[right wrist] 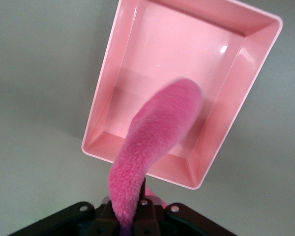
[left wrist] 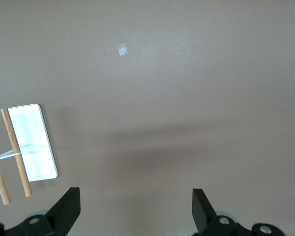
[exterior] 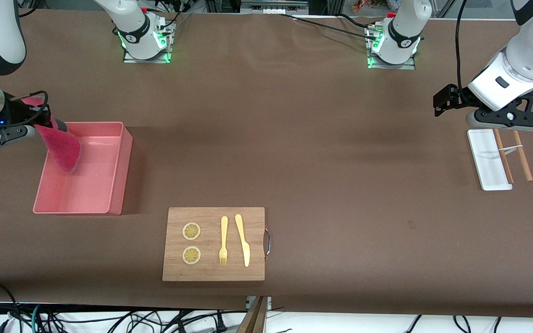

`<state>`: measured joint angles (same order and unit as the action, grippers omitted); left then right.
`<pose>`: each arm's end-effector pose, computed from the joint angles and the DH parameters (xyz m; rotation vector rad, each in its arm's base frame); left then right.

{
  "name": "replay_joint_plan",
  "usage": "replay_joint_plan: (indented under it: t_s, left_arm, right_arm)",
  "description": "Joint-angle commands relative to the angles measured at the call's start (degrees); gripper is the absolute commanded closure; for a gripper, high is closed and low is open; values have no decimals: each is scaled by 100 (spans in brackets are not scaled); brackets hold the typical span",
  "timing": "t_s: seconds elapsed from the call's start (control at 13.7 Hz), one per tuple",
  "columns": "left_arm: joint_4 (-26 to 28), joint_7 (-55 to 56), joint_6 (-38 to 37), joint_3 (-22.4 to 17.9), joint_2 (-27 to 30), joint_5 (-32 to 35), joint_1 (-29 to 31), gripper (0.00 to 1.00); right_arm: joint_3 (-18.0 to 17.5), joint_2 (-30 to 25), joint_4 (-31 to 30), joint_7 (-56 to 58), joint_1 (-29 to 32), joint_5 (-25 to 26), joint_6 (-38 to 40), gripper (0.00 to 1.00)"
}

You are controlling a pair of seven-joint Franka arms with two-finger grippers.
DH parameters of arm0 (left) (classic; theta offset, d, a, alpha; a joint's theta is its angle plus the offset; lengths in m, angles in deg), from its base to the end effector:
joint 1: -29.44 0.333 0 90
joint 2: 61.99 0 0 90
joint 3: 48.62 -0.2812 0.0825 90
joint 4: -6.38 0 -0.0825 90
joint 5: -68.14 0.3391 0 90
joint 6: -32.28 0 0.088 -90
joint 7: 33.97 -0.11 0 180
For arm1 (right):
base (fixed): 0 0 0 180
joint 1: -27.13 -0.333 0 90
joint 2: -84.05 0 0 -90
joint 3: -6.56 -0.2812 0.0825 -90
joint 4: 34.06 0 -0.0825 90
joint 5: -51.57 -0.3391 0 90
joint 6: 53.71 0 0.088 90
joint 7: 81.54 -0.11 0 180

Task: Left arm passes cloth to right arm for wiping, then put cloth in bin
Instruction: 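Open the right gripper to drop the cloth into the bin and lift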

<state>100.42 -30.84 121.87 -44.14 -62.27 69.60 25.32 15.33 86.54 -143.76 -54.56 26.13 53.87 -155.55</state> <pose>0.5016 -0.0729 0.5537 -3.1021 0.1496 0.1236 0.5015 -0.0713 0.4350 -3.0707 -0.5376 0.2898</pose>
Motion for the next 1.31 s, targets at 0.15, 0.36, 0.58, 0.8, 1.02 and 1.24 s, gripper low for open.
replay_joint_plan:
  t_s: [0.15,0.36,0.58,0.8,1.02,1.24]
  left_arm:
    - [-61,-24,-109,-35,37,-32,-54,0]
    - [-61,-23,-109,-9,37,-40,-54,0]
    - [-61,-23,-109,-9,37,-32,-45,0]
    - [-53,-41,-118,-8,37,-32,-45,0]
    - [-61,-41,-127,0,37,-32,-45,0]
    - [-61,-32,-127,-8,37,-32,-45,0]
  right_arm:
    - [-77,94,1,-26,65,-167,-468,0]
    - [-392,-310,2,-1330,65,-221,-206,0]
    - [-902,-793,106,-2388,73,-300,190,0]
    - [-1105,-839,720,-2767,65,-309,1093,0]
    - [-1079,-717,993,-2663,56,-300,1237,0]
    - [-1079,-558,1258,-2663,38,-300,1403,0]
